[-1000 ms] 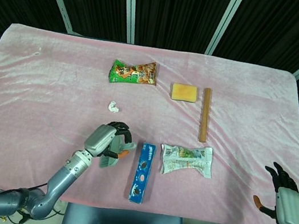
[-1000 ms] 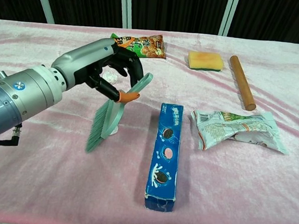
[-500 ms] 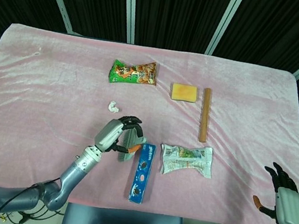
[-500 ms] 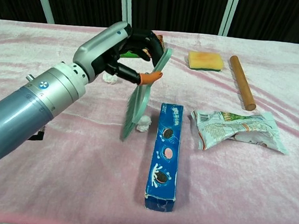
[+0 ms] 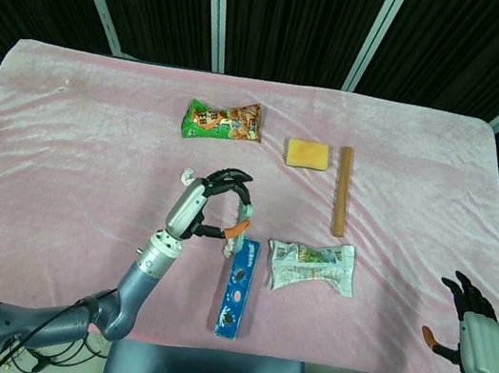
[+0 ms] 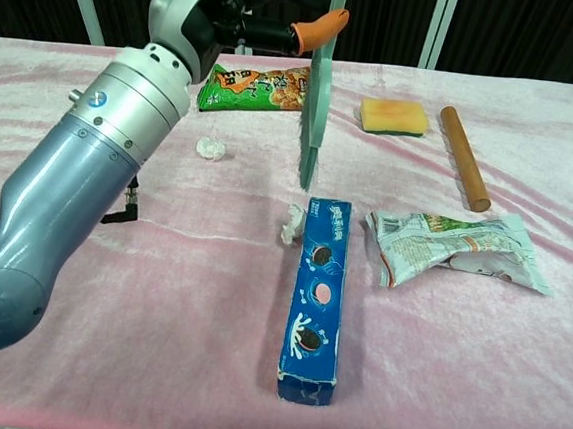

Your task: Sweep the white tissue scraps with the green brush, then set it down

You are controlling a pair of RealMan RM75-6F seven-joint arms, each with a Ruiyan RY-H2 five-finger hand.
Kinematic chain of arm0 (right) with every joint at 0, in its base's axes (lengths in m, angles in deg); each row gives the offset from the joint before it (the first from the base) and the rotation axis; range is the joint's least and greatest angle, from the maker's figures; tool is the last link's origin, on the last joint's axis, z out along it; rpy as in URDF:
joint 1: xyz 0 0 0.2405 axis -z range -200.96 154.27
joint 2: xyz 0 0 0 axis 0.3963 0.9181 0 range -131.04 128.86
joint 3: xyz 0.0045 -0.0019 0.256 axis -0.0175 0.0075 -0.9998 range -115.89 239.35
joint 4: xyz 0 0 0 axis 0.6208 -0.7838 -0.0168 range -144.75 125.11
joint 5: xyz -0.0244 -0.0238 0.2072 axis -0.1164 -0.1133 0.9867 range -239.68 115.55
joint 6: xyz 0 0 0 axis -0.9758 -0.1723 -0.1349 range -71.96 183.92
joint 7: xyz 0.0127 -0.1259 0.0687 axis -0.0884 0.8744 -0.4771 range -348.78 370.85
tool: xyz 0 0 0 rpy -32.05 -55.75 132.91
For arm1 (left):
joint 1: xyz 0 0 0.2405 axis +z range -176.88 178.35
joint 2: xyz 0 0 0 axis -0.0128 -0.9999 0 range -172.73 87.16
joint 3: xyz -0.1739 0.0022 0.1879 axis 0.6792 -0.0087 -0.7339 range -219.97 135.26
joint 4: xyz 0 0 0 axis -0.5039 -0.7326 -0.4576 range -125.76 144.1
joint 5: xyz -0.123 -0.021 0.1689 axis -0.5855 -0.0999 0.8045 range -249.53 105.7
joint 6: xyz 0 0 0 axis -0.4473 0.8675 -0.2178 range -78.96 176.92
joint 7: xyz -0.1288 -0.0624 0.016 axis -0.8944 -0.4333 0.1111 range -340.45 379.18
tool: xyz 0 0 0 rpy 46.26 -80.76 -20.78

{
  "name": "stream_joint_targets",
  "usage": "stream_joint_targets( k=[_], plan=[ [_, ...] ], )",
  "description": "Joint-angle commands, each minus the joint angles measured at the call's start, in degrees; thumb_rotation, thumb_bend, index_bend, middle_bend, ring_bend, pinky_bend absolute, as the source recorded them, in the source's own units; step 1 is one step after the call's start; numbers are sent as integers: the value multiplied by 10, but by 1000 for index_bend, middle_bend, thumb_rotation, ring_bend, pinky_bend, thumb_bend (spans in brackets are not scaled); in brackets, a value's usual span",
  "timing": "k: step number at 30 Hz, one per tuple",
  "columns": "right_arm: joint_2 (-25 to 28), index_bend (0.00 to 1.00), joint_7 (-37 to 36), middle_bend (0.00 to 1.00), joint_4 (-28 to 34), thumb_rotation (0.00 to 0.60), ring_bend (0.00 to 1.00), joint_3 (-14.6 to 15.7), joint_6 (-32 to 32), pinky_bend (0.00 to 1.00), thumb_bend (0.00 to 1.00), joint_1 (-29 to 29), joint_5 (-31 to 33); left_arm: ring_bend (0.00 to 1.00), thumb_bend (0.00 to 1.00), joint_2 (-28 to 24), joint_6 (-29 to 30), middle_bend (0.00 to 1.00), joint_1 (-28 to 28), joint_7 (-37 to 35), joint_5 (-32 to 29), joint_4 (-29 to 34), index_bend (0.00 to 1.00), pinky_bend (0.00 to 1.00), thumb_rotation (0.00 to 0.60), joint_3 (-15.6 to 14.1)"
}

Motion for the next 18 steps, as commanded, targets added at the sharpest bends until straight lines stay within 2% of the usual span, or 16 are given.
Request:
stream_joint_targets(
  k=[1, 6, 9, 15, 18],
  plan=[
    [0, 182, 1, 44, 0, 600, 98, 0, 2, 156, 195, 1, 0, 257, 368, -53, -26, 668, -6, 65, 6, -9, 679, 293, 600, -7],
    [0, 182, 2, 43, 1, 600, 98, -1, 2, 157, 194, 1, 3, 257, 369, -121, -86, 671, -11, 94, 2, -17, 681, 293, 600, -26],
    [2, 182, 2, 44, 1, 600, 98, -2, 3, 157, 194, 2, 4, 257, 368, -160, -161, 672, -14, 77, -25, -48, 682, 293, 600, -39],
    [2, 182, 3, 44, -1, 600, 98, -2, 9, 156, 195, 4, 1, 257, 368, -162, -204, 672, -24, 49, -38, -96, 684, 293, 600, -53],
    [1, 182, 2, 44, -2, 600, 98, -2, 9, 156, 195, 3, -1, 257, 368, -146, -237, 672, -39, 37, -39, -160, 684, 293, 600, -67]
  ],
)
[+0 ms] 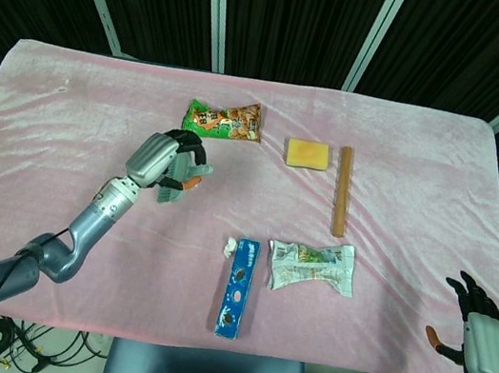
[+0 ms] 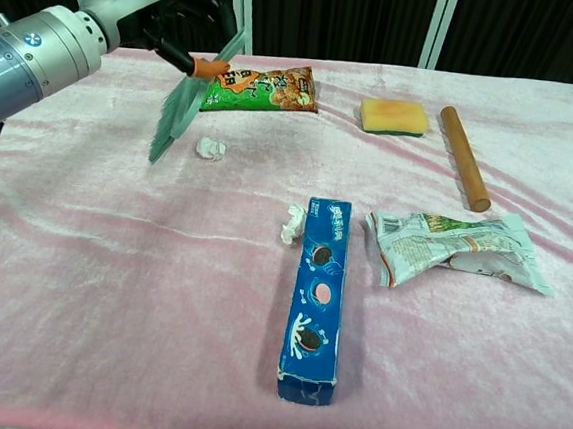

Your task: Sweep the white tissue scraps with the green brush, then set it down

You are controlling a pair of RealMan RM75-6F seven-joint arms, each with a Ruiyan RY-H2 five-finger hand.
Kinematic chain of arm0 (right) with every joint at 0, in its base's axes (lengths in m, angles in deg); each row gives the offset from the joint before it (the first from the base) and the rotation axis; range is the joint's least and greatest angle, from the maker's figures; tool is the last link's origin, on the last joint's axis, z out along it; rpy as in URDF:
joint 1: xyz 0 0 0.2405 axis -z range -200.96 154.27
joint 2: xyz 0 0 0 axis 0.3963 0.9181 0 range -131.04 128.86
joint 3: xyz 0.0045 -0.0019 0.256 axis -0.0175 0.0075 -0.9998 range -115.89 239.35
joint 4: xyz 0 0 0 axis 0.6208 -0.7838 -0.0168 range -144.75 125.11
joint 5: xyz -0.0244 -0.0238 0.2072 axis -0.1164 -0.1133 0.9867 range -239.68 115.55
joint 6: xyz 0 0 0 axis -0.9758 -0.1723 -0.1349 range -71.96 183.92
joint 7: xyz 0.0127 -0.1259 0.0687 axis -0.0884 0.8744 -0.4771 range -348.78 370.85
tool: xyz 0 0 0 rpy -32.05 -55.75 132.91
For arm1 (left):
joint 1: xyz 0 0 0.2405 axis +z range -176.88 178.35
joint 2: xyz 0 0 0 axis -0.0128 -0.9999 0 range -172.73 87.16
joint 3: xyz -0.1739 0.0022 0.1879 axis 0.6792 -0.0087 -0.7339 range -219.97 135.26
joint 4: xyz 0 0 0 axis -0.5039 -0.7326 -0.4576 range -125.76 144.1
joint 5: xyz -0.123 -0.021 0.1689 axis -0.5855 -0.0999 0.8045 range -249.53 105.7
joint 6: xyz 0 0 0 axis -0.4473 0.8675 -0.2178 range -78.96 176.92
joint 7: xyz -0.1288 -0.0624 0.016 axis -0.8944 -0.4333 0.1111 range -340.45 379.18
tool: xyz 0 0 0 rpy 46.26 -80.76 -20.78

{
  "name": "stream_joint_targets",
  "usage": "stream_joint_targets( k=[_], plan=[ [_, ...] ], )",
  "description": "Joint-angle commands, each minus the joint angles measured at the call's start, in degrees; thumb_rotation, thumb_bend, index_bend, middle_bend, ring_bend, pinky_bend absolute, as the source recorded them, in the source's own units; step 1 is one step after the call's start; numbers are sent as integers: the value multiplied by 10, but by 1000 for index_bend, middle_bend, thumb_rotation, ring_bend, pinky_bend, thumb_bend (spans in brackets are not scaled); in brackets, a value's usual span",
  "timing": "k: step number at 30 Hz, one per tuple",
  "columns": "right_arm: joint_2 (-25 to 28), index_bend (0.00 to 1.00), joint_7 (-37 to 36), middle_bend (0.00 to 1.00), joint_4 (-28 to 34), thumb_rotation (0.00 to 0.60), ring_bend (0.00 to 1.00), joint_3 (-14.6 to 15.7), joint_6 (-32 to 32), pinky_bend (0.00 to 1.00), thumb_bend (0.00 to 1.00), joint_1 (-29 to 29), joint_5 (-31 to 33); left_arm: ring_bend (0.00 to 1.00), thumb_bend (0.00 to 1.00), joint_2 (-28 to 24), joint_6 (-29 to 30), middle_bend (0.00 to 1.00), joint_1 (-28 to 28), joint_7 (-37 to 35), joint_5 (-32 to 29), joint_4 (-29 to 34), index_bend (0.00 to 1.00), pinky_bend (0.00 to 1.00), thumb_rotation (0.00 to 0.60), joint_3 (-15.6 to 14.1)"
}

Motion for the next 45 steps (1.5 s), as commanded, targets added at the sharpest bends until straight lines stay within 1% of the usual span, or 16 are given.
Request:
stream_joint_targets(
  k=[1, 5, 7, 11, 15, 20, 22, 23, 25, 27, 35, 37, 40, 41, 45],
  plan=[
    [0, 182, -1, 44, -1, 600, 98, 0, 0, 156, 195, 0, -1, 257, 368, 17, -39, 672, -20, -22, -5, -74, 684, 293, 600, -19],
    [0, 182, -2, 44, 0, 600, 98, 0, 0, 157, 194, 0, 0, 257, 368, 36, -48, 672, -35, -45, -2, -120, 684, 295, 600, -25],
    [0, 182, -4, 44, 0, 600, 98, -1, 0, 157, 194, 1, 1, 257, 368, 54, -68, 672, -49, -60, 2, -153, 684, 299, 600, -33],
    [0, 182, -4, 44, 0, 600, 98, 0, 0, 156, 194, 1, 1, 257, 369, 86, -80, 672, -66, -86, 7, -211, 684, 300, 600, -46],
    [2, 182, -6, 44, 2, 600, 98, 1, -2, 157, 194, 1, 0, 260, 368, 120, -97, 675, -83, -118, -4, -252, 687, 302, 600, -43],
    [2, 182, -8, 44, 3, 600, 98, 1, -2, 156, 195, 1, 0, 283, 368, 145, -95, 685, -96, -143, -17, -272, 699, 320, 600, -32],
    [3, 182, -9, 44, 3, 600, 98, 1, -3, 157, 195, 2, 0, 283, 368, 165, -88, 685, -109, -158, -29, -284, 699, 321, 600, -20],
    [3, 182, -10, 43, 3, 600, 98, 2, -3, 157, 195, 2, -1, 283, 368, 172, -95, 685, -117, -165, -34, -287, 698, 322, 600, -15],
    [3, 182, -11, 44, 3, 600, 98, 2, -2, 157, 195, 2, -3, 283, 368, 182, -99, 684, -126, -171, -39, -297, 698, 328, 600, -11],
    [4, 182, -12, 43, 2, 600, 98, 3, -3, 156, 195, 2, -4, 283, 368, 196, -92, 684, -142, -182, -49, -304, 698, 333, 600, 1],
    [4, 182, -15, 44, 3, 600, 98, 3, -5, 157, 195, 1, -4, 298, 368, 228, -73, 688, -180, -213, -78, -315, 699, 368, 600, 35],
    [4, 182, -15, 44, 2, 600, 98, 3, -5, 157, 195, 1, -3, 301, 368, 240, -60, 690, -189, -214, -87, -321, 700, 379, 600, 46],
    [5, 182, -15, 44, 3, 600, 98, 3, -6, 157, 195, 1, -3, 307, 368, 260, -26, 693, -199, -243, -109, -314, 701, 404, 600, 74],
    [5, 182, -15, 44, 3, 600, 98, 3, -6, 156, 195, 1, -3, 308, 368, 268, -6, 694, -201, -257, -117, -309, 702, 409, 600, 85],
    [6, 182, -16, 44, 3, 600, 98, 3, -5, 156, 195, 2, -3, 312, 368, 276, 44, 698, -204, -301, -127, -292, 706, 422, 600, 103]
  ],
)
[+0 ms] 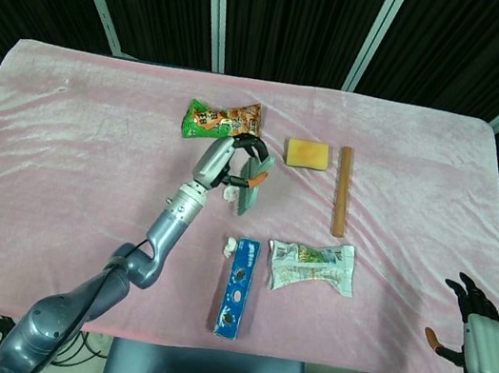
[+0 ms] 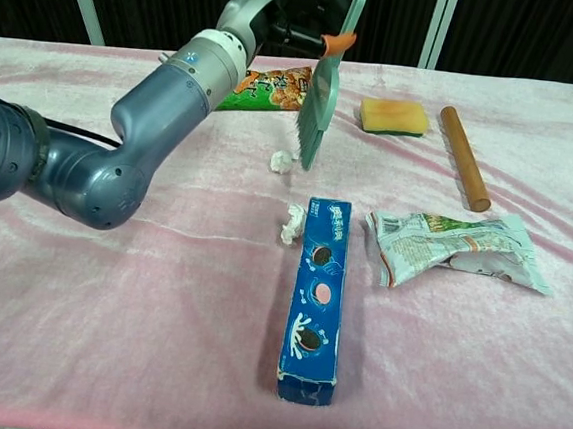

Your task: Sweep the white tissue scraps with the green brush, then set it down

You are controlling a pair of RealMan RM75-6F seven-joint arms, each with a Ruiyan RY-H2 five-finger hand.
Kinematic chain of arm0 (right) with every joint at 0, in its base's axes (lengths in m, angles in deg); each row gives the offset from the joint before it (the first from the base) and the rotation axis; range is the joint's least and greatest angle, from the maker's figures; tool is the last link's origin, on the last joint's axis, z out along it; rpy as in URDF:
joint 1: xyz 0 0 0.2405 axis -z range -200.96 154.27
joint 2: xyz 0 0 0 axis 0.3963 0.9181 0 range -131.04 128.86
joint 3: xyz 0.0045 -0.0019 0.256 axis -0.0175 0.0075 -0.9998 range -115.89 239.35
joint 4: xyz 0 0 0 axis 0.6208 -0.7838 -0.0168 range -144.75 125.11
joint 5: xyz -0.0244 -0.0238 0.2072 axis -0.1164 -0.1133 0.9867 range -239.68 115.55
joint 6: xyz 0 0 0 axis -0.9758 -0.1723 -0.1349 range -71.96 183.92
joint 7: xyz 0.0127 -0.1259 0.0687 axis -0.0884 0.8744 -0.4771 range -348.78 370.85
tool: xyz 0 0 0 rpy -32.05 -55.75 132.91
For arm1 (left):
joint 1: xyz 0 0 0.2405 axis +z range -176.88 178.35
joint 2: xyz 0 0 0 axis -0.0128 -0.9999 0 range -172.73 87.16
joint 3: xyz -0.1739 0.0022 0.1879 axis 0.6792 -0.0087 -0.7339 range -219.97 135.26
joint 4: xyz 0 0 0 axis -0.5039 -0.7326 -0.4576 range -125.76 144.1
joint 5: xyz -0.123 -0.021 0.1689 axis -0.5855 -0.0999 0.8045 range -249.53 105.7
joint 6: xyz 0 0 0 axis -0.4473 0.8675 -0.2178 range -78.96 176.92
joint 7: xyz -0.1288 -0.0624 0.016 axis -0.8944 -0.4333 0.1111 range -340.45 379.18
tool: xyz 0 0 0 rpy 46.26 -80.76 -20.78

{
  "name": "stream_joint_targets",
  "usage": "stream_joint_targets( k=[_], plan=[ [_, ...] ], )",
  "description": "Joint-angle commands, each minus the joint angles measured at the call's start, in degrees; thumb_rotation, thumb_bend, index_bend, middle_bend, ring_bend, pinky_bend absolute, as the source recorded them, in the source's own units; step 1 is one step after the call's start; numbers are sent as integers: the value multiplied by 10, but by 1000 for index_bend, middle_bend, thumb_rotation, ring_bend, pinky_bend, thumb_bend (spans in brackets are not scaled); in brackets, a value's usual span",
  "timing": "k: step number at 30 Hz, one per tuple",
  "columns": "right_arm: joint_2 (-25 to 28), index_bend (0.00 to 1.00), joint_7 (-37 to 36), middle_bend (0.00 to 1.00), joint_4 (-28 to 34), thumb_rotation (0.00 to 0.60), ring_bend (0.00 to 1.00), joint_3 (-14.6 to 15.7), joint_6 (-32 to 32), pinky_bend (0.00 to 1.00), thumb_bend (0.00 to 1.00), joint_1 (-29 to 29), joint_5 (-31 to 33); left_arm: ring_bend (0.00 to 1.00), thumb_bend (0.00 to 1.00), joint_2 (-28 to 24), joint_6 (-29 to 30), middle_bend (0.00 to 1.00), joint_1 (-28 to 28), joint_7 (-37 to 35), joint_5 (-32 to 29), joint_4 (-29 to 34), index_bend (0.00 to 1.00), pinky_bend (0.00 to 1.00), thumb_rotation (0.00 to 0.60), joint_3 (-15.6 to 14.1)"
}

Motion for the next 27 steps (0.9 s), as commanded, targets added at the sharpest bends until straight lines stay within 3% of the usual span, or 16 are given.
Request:
stream_joint_targets(
  k=[1, 5, 13, 17, 27],
  plan=[
    [0, 182, -1, 43, 0, 600, 98, 0, 0, 156, 195, 0, 0, 312, 368, 11, 48, 698, -3, -48, -13, 23, 706, 424, 600, 20],
    [0, 182, 0, 43, 0, 600, 98, 1, 0, 156, 195, 0, -2, 312, 368, -12, 74, 698, 9, -64, -4, 51, 709, 424, 600, 14],
    [-1, 182, 4, 44, 1, 600, 98, 0, 3, 156, 196, 1, -1, 327, 368, -90, 32, 704, 54, 45, 49, 72, 721, 406, 600, -67],
    [-1, 182, 5, 44, 2, 600, 98, 0, 3, 156, 195, 1, -1, 327, 368, -111, 12, 704, 73, 91, 61, 76, 722, 406, 600, -94],
    [0, 182, 5, 44, 2, 600, 98, 0, 1, 157, 195, 0, 1, 328, 368, -98, -45, 706, 70, 87, 61, 79, 724, 413, 600, -107]
  ],
)
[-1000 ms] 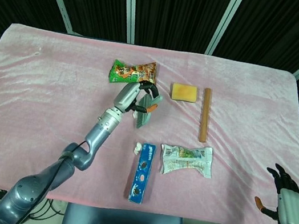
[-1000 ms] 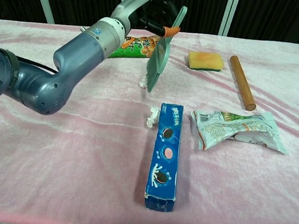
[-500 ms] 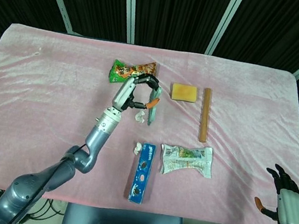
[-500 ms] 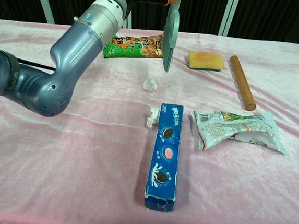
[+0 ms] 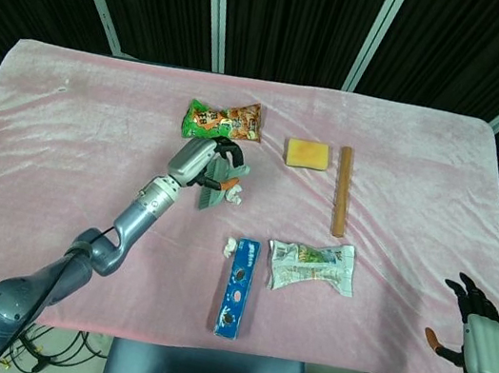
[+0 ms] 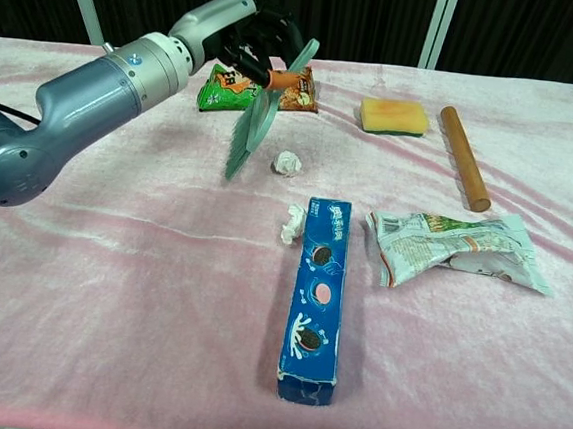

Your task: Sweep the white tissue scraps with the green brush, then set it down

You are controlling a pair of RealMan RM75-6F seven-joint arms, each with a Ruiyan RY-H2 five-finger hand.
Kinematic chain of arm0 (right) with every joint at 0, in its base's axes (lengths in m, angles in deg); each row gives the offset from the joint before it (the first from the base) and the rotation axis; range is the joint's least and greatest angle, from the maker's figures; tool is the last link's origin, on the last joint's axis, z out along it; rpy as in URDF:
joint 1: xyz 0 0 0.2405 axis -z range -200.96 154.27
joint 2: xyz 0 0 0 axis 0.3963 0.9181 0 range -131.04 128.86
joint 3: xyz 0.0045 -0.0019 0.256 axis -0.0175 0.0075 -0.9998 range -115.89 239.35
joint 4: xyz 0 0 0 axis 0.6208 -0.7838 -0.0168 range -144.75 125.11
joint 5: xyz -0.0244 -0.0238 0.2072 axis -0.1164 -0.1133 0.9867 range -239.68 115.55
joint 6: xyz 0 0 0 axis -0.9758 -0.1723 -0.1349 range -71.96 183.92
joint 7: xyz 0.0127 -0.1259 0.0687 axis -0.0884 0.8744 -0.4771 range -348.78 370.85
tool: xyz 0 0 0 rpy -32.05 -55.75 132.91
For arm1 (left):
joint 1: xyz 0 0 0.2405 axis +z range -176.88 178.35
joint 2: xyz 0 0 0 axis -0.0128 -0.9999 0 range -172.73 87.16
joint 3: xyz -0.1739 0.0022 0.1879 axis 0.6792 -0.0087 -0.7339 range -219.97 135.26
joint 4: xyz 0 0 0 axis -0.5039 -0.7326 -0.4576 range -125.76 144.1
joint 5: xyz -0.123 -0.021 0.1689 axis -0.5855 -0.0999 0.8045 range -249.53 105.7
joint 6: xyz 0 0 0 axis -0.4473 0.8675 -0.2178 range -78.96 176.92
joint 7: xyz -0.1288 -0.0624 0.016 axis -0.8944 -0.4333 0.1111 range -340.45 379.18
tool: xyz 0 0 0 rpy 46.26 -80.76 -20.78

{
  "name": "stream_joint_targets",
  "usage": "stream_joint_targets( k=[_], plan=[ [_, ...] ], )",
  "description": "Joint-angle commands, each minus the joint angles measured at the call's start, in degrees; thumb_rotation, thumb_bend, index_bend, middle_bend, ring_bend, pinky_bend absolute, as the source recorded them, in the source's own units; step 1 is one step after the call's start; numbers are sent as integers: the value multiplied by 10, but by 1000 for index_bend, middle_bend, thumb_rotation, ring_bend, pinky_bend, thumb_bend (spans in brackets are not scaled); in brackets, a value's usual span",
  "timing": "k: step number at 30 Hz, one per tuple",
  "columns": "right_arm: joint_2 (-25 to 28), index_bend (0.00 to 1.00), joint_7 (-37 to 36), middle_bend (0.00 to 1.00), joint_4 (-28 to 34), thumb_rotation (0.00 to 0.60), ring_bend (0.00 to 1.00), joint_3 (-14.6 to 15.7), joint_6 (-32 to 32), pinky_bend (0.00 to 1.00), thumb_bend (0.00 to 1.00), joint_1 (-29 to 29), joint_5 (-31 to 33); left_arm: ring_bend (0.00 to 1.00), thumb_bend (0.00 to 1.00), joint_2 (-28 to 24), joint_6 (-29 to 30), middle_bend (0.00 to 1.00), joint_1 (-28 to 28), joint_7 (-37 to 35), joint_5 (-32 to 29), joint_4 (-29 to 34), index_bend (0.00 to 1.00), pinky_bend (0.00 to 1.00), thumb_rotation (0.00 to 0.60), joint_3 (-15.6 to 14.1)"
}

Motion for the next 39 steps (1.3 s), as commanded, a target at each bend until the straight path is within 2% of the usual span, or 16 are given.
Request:
stream_joint_targets(
  k=[1, 6, 10, 16, 19, 21, 25, 29, 32, 33, 35, 37, 39],
  plan=[
    [0, 182, -1, 44, 0, 600, 98, 0, -1, 157, 195, 0, -1, 328, 368, 17, -11, 706, -9, -1, -2, -11, 725, 413, 600, 1],
    [1, 182, -3, 44, 0, 600, 98, 1, 0, 157, 195, 0, -2, 327, 368, 49, -20, 704, -25, 2, -11, -40, 725, 412, 600, 12],
    [2, 182, -7, 44, 0, 600, 98, 1, 0, 157, 195, 0, -4, 327, 368, 89, -23, 704, -55, 3, -33, -78, 726, 408, 600, 42],
    [3, 182, -11, 44, -1, 600, 98, 3, 1, 157, 195, 2, -8, 339, 368, 137, -13, 706, -88, 9, -55, -126, 727, 444, 600, 69],
    [4, 182, -12, 44, -1, 600, 98, 4, 3, 157, 195, 3, -10, 343, 367, 137, 16, 708, -101, -13, -96, -93, 724, 470, 600, 107],
    [5, 182, -13, 44, -1, 600, 98, 4, 3, 157, 196, 3, -10, 343, 366, 137, 32, 708, -104, -22, -115, -78, 721, 477, 600, 121],
    [5, 182, -14, 44, -2, 600, 98, 5, 2, 156, 195, 3, -10, 349, 363, 137, 58, 704, -108, -58, -148, -52, 717, 495, 600, 138],
    [5, 182, -12, 44, -1, 600, 98, 5, 3, 157, 195, 3, -11, 351, 362, 137, 58, 706, -117, -85, -170, -50, 723, 489, 600, 148],
    [4, 182, -11, 44, -1, 600, 98, 5, 3, 156, 195, 4, -11, 351, 363, 136, 48, 710, -117, -71, -153, -82, 729, 484, 600, 129],
    [4, 182, -10, 43, -1, 600, 98, 4, 3, 156, 195, 4, -10, 351, 363, 122, 41, 709, -99, -20, -109, -111, 728, 481, 600, 77],
    [4, 182, -9, 44, -1, 600, 98, 4, 3, 156, 195, 3, -8, 351, 363, 109, 48, 707, -85, -5, -87, -109, 727, 478, 600, 54],
    [4, 182, -8, 44, 0, 600, 98, 4, 4, 157, 196, 4, -8, 350, 363, 85, 45, 706, -67, 36, -49, -113, 728, 476, 600, 12],
    [3, 182, -7, 44, 0, 600, 98, 3, 4, 156, 195, 4, -7, 348, 362, 62, 52, 706, -52, 56, -23, -102, 729, 476, 600, -16]
  ],
)
